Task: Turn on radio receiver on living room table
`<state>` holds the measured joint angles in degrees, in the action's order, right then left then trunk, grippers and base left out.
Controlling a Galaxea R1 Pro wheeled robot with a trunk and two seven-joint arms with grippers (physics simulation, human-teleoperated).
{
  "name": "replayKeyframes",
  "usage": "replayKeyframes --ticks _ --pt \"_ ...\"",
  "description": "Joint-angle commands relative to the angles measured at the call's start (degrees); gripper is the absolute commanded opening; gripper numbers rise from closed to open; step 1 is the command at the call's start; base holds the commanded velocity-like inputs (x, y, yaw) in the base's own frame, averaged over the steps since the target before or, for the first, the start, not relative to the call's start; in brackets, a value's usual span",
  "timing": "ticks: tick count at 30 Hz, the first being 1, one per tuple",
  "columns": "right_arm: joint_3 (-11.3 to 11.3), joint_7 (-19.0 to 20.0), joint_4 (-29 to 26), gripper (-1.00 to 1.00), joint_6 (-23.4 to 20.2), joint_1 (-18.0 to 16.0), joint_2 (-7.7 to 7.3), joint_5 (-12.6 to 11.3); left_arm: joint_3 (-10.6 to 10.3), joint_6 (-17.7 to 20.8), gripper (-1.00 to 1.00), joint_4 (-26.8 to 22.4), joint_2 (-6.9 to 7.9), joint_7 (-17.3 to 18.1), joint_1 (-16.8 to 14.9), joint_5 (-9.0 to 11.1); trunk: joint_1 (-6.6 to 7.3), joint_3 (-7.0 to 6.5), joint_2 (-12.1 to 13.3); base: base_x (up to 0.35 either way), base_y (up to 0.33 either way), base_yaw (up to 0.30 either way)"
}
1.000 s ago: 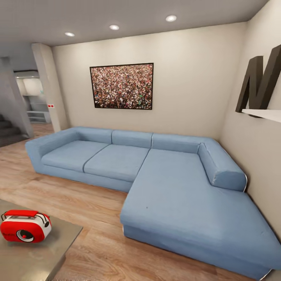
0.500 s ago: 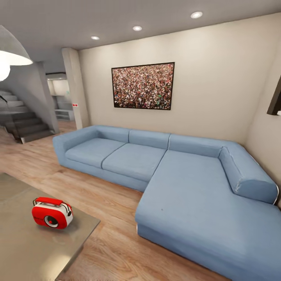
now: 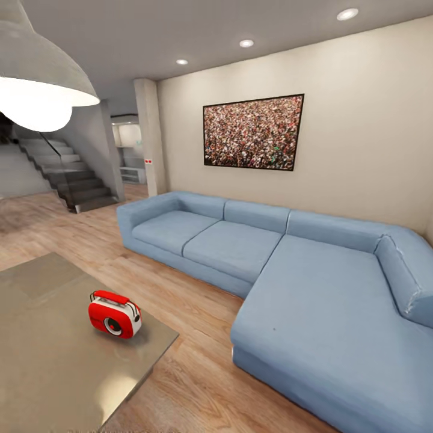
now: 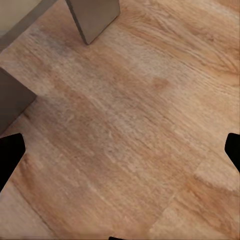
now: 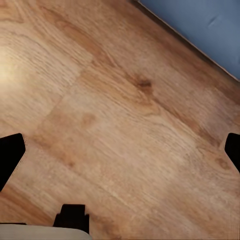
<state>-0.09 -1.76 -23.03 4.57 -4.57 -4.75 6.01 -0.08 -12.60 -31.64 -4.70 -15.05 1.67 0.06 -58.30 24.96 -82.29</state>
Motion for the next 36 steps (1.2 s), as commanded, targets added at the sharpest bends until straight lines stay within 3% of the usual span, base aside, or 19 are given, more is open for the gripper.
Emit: replayKeyframes --ticks 1,36 --pt "0.0 0.0 0.0 1.00 0.0 0.0 0.02 0.0 0.0 0.0 1.00 0.0 -0.03 0.0 0.0 0.0 0.23 -0.19 0.4 0.000 0.000 0.297" --pt "0.0 0.0 0.0 1.00 0.0 0.0 0.00 0.0 0.0 -0.1 1.00 0.0 -0.01 0.0 0.0 0.3 7.91 -6.47 14.5 0.000 0.000 0.297"
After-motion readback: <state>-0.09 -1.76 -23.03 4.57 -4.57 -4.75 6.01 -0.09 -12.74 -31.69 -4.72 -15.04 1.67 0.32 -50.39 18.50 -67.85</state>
